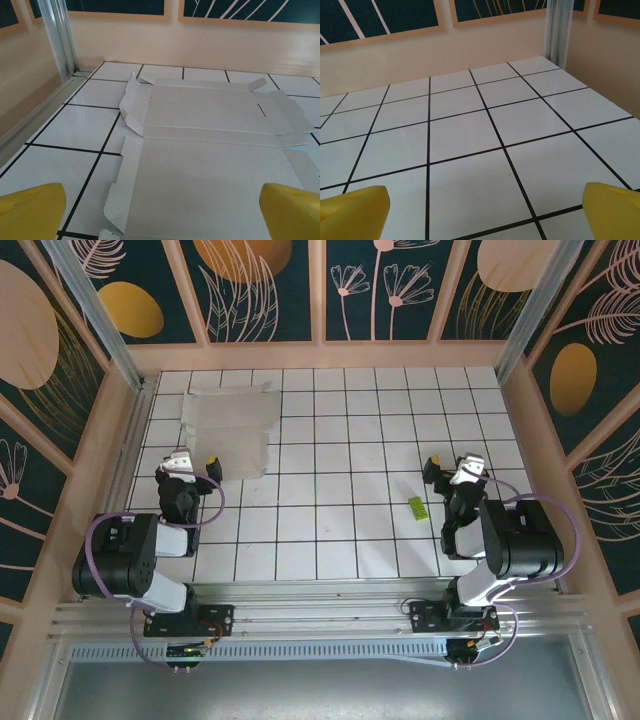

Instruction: Fold the paper box

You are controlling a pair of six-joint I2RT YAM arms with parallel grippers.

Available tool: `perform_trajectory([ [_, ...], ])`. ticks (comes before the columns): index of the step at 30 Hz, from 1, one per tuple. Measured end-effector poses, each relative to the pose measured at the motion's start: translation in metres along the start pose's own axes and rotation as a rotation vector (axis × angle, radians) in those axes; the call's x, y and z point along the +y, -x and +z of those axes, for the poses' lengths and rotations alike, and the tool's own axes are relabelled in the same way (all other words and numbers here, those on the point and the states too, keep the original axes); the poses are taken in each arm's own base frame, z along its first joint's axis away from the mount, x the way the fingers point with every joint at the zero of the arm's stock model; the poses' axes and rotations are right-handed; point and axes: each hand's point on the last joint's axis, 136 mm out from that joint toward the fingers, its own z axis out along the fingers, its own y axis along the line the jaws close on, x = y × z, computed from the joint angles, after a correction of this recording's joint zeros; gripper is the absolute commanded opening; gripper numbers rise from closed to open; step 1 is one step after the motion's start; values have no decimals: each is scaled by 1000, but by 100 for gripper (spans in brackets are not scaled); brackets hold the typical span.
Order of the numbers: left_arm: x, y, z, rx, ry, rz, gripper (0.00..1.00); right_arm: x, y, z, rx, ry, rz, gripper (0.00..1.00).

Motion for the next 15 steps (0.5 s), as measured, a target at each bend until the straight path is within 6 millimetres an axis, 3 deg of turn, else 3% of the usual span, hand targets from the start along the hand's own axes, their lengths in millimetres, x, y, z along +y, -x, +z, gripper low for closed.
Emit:
perform_trajectory([
  [15,0,0,0,0,0,0,99,1,0,0,1,8,0,99],
])
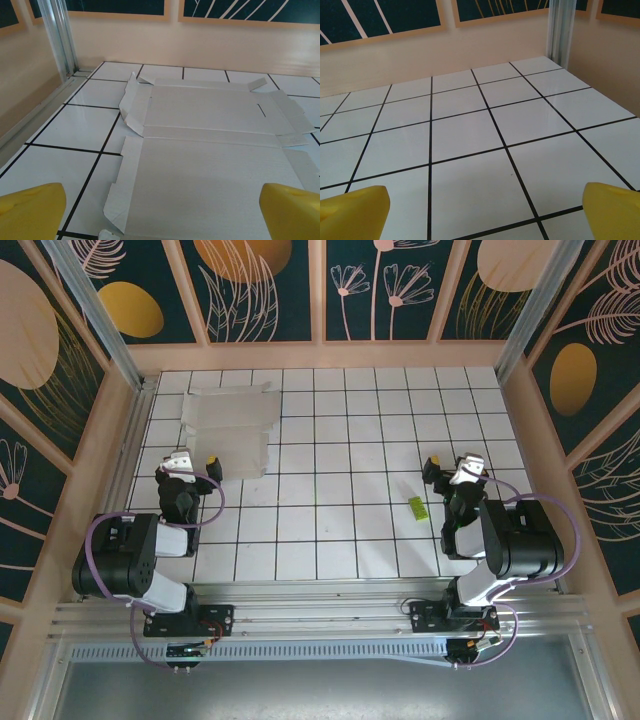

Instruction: Fold the paper box

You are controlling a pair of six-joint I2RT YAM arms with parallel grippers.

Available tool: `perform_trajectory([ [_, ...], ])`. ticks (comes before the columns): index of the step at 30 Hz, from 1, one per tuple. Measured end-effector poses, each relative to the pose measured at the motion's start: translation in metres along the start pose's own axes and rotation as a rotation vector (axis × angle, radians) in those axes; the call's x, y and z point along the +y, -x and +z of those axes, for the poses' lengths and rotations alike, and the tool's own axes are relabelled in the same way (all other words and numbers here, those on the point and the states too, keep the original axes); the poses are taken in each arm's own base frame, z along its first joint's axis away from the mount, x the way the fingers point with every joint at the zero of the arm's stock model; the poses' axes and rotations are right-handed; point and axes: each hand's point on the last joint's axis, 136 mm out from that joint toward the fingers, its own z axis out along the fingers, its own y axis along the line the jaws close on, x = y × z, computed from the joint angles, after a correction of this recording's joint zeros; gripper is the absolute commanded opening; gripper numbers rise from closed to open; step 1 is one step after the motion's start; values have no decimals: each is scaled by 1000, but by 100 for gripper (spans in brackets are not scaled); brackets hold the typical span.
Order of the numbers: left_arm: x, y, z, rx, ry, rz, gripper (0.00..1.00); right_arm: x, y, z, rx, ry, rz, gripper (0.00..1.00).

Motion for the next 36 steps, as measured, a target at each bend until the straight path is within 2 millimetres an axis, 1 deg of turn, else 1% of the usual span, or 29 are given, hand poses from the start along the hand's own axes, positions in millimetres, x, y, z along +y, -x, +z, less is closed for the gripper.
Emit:
perform_trajectory([
  [7,0,0,0,0,0,0,99,5,-1,0,4,32,0,99],
  [12,-1,0,0,1,-8,3,99,8,5,-1,-1,40,-5,99],
  [14,-2,4,2,11,-10,3,99,13,18,-5,-10,43,-18,99],
  [16,0,18,3,1,10,-10,99,30,47,-6,-50,81,-5,99],
  [17,3,30,2,-14,33,-36,99,41,68,-6,-78,116,23,99],
  [18,7,47,0,-42,60,-75,99,54,90,-7,-105,158,57,99],
  [19,10,60,-2,-68,79,-112,99,65,107,-7,-122,195,84,99],
  [21,17,91,-7,-119,118,-214,99,99,141,-5,-135,312,141,99],
  [22,19,103,-7,-131,131,-260,99,117,150,-4,-118,370,159,99],
  [23,21,114,-4,-127,147,-303,99,141,158,-2,-87,440,169,99],
  [24,21,125,2,-112,157,-338,99,166,161,0,-45,508,176,99],
  [27,20,152,30,-37,164,-396,99,242,159,8,109,680,169,99],
  [29,19,171,60,34,131,-426,99,294,148,10,223,780,150,99],
  [30,20,177,73,64,112,-436,99,311,143,10,266,811,145,99],
  [31,22,180,88,110,94,-444,99,332,133,8,325,848,136,99],
  [33,27,181,120,194,76,-446,98,364,115,3,417,903,122,99],
  [35,36,170,151,279,87,-425,95,391,95,-5,501,953,110,99],
  [36,40,163,162,313,100,-411,93,400,88,-8,531,971,107,99],
])
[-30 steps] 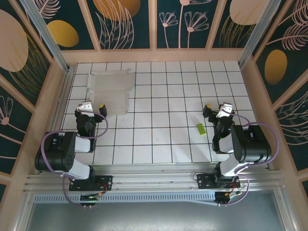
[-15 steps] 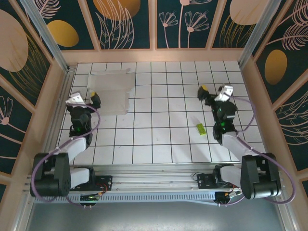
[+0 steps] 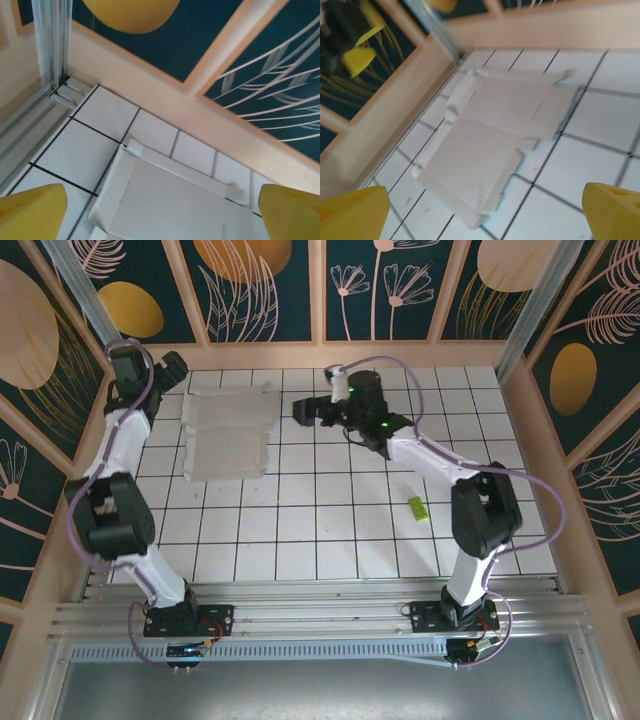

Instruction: Fold the paper box

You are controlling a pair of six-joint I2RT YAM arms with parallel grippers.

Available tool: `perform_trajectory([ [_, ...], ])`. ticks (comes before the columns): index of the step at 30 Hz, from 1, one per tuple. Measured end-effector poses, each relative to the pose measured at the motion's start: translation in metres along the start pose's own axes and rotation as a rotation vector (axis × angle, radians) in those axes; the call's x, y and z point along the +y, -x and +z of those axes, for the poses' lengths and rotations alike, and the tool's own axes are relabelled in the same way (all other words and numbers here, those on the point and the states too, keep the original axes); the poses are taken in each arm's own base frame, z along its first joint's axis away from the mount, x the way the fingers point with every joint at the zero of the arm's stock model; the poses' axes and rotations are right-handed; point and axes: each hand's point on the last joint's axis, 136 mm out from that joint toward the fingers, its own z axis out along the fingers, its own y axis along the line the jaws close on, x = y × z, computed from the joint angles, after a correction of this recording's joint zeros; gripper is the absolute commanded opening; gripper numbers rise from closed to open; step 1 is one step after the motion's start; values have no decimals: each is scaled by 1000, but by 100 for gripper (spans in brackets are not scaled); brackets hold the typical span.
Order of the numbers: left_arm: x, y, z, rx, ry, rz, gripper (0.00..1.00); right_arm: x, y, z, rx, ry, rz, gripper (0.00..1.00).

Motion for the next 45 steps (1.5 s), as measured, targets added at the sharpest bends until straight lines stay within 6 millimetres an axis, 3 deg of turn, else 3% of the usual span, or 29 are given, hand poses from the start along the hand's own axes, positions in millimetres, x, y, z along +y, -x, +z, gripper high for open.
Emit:
perform_trajectory([
  [5,30,-32,76,173,137,118,88,29,-25,26,112,71,29,99],
  [11,69,-88,130,356,231,250,83,42,-33,24,142,109,43,99],
  [16,82,-121,149,457,229,301,70,41,-41,16,155,103,65,99],
  [21,88,-140,158,515,219,326,45,41,-45,12,162,98,84,99],
  [25,84,-142,159,523,191,337,17,40,-45,12,163,93,93,99],
  [30,73,-147,158,545,116,348,0,30,-42,11,146,36,82,99],
  [33,61,-151,148,557,51,344,0,17,-31,3,119,-9,64,99],
  [36,36,-144,123,534,-38,340,0,-12,-8,-14,72,-75,52,99],
  [38,9,-127,99,476,-125,333,0,-39,15,-28,27,-136,35,99],
  [42,-67,-86,37,282,-378,354,0,-88,54,-59,-53,-256,-51,99],
  [45,-122,-80,-16,163,-578,432,0,-90,64,-72,-58,-279,-191,97],
])
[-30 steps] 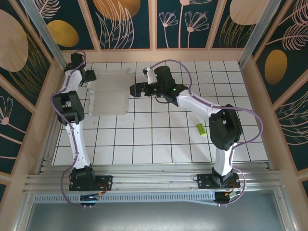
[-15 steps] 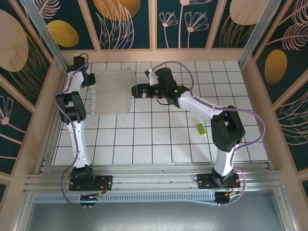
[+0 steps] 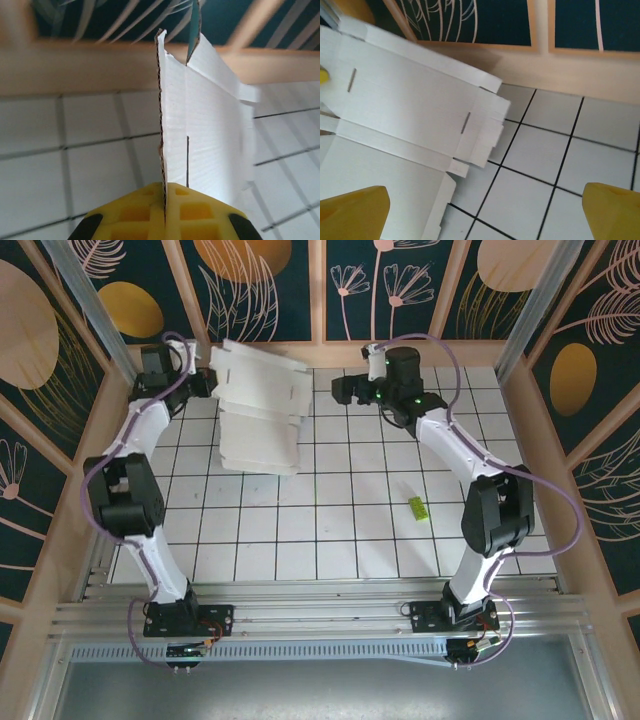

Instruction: Fold the paper box

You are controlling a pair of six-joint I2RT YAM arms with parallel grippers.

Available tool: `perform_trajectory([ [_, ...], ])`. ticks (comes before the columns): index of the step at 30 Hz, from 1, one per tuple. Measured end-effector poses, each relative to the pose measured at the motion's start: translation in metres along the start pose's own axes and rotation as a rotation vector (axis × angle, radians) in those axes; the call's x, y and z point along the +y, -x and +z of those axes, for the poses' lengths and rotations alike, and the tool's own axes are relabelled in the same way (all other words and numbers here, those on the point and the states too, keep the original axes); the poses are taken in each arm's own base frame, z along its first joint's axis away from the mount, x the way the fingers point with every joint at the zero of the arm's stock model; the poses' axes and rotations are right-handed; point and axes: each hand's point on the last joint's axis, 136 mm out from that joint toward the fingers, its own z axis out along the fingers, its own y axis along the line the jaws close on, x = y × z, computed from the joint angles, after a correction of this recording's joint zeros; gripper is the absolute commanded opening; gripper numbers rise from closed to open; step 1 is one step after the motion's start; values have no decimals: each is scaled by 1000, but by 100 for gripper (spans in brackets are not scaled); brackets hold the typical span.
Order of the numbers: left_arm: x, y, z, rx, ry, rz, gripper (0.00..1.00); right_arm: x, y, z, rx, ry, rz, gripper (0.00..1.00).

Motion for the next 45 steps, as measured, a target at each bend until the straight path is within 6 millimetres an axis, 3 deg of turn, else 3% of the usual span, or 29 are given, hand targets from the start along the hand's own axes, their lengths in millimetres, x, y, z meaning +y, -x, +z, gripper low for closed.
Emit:
perform_trajectory([
  [3,-69,-2,-10,-70,-165,148,0,17,7,-17,-30,42,-182,89],
  [6,-112,-20,-17,-82,-289,247,0,35,8,-35,-58,99,-359,87],
  [10,-128,-34,-28,-86,-357,342,0,46,9,-48,-91,162,-528,90],
  [14,-139,-36,-38,-111,-405,437,0,48,-1,-43,-78,240,-625,89],
  [17,-144,-40,-43,-120,-433,489,0,51,-7,-28,-43,320,-661,82],
  [21,-147,-40,-44,-125,-449,510,0,60,-15,-12,-14,429,-662,55],
  [26,-147,-41,-44,-128,-453,522,0,63,-34,-7,38,492,-625,30],
  [32,-146,-40,-43,-128,-442,518,0,64,-38,-7,54,498,-614,15],
  [35,-145,-37,-42,-145,-433,494,18,63,-40,-4,65,472,-643,9],
  [38,-141,-40,-38,-179,-410,429,47,62,-46,-2,107,436,-691,4],
  [40,-135,-47,-35,-186,-382,361,56,60,-44,-3,138,403,-739,2],
  [45,-114,-59,-41,-212,-245,211,70,55,-7,1,188,235,-979,0],
])
